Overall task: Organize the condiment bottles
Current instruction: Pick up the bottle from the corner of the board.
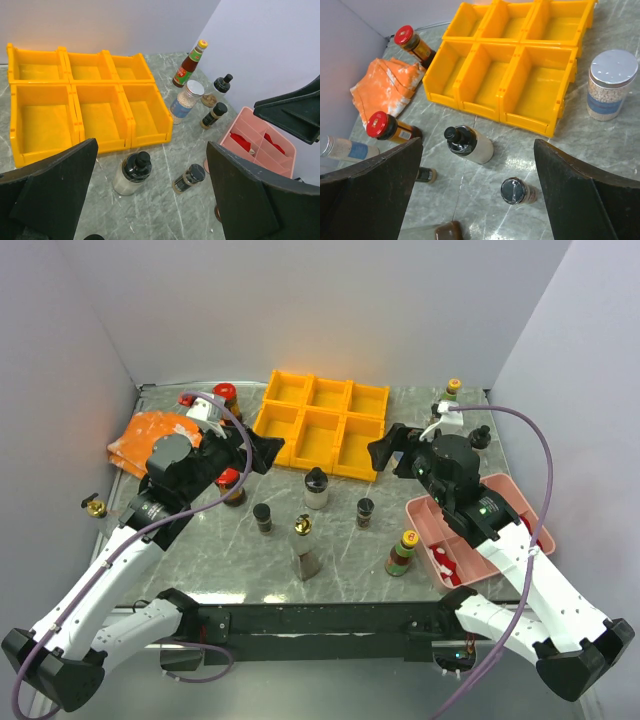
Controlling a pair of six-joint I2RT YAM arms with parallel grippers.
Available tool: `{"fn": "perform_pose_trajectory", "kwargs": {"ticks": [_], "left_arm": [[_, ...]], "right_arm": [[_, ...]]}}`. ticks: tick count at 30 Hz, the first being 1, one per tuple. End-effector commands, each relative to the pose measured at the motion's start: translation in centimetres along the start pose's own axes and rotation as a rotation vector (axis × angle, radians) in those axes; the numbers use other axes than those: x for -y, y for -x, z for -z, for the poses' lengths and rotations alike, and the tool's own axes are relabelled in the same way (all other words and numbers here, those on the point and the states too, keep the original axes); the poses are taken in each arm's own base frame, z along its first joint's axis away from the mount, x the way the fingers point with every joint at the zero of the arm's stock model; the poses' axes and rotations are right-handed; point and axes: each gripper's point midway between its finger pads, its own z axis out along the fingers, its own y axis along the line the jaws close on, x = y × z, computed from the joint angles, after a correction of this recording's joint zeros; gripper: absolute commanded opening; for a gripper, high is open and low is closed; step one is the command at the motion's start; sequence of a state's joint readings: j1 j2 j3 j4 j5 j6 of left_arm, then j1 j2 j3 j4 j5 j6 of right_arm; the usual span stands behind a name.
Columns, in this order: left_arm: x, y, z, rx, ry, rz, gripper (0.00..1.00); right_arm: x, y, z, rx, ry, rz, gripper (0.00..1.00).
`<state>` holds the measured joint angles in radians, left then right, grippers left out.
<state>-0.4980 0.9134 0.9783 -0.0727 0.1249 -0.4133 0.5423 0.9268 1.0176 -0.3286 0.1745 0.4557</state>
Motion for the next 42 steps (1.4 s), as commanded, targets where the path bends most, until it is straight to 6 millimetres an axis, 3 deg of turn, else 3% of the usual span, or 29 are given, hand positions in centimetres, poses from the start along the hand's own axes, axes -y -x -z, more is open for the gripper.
{"fn": "perform_pose_trajectory", "kwargs": {"ticks": [1, 11, 16, 21, 24, 29, 34, 42], "left_arm": [[0.7, 2.1, 0.4, 0.063, -0.012, -0.002, 0.96], [0.6, 2.2, 0.4, 0.067, -0.006, -0.005, 0.96], [0.5, 2.2, 0.5, 0.068, -0.003, -0.007, 0.96], [0.4, 2.2, 0.5, 0.07, 0.005, -0.008, 0.96], [0.5, 2.1, 0.4, 0.065, -0.003, -0.006, 0.96], [0.8, 2.4, 0.7, 0.075, -0.014, -0.004, 0.96], [0.7, 2.3, 0.7, 0.075, -0.006, -0.01, 0.96], [0.6, 2.9, 1.2, 0.097, 0.002, -0.019, 0.96]], "right_arm": [[-0.3, 2.6, 1.0, 0.072, -0.011, -0.032, 1.0], [0.9, 1.9, 1.1, 0.039, -0.083, -0.064, 1.0], [4.1, -0.7, 2.1, -0.078, -0.265, -0.069, 0.98], [7.9, -3.2, 4.5, -0.129, -0.431, -0.065, 0.91], [8.8, -5.2, 5.7, -0.196, -0.454, -0.048, 0.87], [8.5, -8.2, 7.0, -0.305, -0.417, -0.047, 0.73], [8.1, -11.4, 8.3, -0.421, -0.418, -0.006, 0.7], [7.6, -13.6, 9.6, -0.48, -0.432, 0.023, 0.66]]}}
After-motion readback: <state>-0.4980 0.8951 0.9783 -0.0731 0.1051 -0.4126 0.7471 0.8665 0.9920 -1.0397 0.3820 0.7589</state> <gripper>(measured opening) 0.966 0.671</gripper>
